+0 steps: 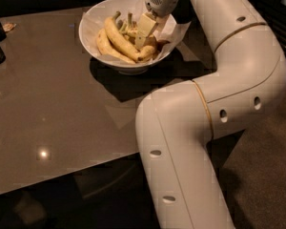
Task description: Pick banana from white bowl
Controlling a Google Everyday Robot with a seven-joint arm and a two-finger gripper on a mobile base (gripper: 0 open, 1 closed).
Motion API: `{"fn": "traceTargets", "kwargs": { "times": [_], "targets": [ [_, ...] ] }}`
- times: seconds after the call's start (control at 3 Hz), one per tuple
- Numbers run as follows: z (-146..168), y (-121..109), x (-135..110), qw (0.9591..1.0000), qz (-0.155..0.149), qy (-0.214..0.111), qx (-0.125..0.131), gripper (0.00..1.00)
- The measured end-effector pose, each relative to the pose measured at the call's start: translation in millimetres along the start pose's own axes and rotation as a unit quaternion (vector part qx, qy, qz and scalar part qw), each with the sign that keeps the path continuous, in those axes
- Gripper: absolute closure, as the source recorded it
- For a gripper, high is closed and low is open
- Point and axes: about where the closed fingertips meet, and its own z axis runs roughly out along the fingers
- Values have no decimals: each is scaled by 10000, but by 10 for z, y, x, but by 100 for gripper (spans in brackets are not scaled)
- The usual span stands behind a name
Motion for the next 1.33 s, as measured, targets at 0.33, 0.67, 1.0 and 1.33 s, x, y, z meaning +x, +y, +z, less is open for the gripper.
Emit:
{"fn": "traceTargets", "kwargs": {
  "times": [0.33, 0.67, 1.0, 1.33],
  "targets": [
    [108, 0, 17, 9999, 23, 61, -90, 28],
    [215, -6, 39, 9998, 51, 122, -169, 28],
    [215, -5, 34, 9998, -47, 139, -156, 47],
    [215, -5, 34, 9998, -48, 139, -156, 70]
  ]
}}
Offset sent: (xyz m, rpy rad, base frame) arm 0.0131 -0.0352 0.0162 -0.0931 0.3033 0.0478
